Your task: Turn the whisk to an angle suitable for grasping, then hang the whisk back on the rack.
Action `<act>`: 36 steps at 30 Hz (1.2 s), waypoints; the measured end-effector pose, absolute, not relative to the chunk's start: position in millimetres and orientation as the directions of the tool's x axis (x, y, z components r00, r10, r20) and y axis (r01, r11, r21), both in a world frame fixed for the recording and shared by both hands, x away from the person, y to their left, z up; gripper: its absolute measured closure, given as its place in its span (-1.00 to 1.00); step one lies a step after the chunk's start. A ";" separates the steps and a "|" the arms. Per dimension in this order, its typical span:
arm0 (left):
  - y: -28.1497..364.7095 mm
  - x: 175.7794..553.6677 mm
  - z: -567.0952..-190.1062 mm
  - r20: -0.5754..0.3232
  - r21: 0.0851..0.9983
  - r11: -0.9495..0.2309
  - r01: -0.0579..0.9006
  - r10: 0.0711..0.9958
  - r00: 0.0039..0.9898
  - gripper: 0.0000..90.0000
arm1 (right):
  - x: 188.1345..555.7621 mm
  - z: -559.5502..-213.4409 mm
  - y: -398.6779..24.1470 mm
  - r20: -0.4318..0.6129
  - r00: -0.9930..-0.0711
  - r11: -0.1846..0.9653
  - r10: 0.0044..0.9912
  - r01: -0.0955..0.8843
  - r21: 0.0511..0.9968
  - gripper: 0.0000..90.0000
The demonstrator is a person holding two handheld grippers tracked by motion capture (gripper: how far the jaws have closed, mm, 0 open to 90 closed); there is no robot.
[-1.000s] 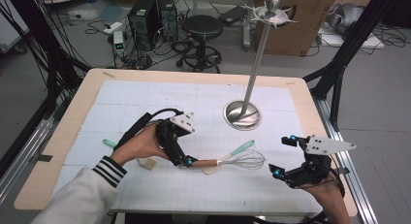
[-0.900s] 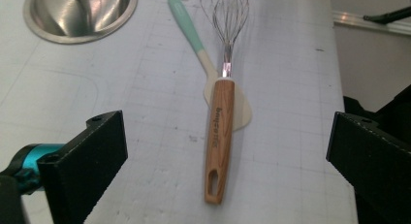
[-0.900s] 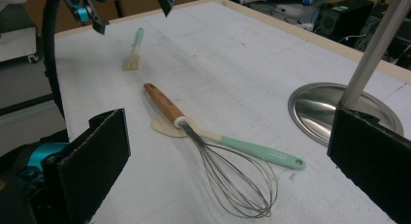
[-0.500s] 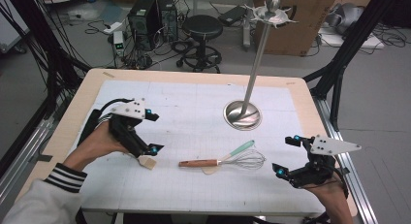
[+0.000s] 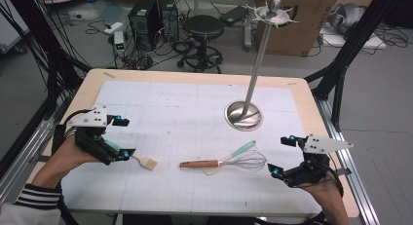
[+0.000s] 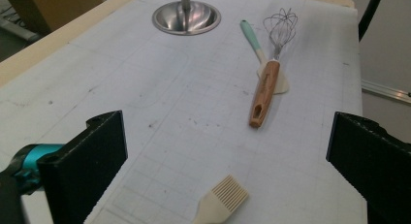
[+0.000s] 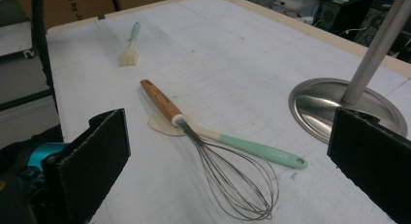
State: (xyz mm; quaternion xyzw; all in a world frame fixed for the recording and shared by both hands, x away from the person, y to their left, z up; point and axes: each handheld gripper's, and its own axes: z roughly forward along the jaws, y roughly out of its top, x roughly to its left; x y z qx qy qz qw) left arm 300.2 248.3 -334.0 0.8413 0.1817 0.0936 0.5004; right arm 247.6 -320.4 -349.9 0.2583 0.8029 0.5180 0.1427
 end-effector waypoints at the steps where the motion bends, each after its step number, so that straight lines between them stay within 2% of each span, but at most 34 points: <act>1: 250.7 299.4 -335.4 -0.030 0.880 -0.423 0.216 0.404 0.914 -0.96 | 248.6 -350.6 -319.0 0.040 -0.825 0.329 0.564 0.269 0.905 -1.00; 13: 275.8 295.4 -356.2 -0.024 0.900 -0.379 0.215 0.449 0.893 -0.96 | 252.2 -351.6 -319.8 0.042 -0.817 0.322 0.576 0.274 0.906 -1.00; 23: 282.0 295.7 -368.5 -0.044 0.911 -0.350 0.220 0.447 0.893 -0.96 | 254.8 -355.4 -319.8 0.075 -0.820 0.289 0.568 0.284 0.914 -1.00; 31: 283.9 297.2 -375.3 -0.055 0.902 -0.357 0.241 0.461 0.886 -0.96 | 274.7 -334.6 -307.9 0.064 -0.829 0.359 0.556 0.309 0.881 -1.00; 36: 284.8 298.7 -374.4 -0.055 0.910 -0.342 0.235 0.462 0.885 -0.96 | 282.6 -317.6 -296.1 0.035 -0.853 0.410 0.521 0.286 0.866 -1.00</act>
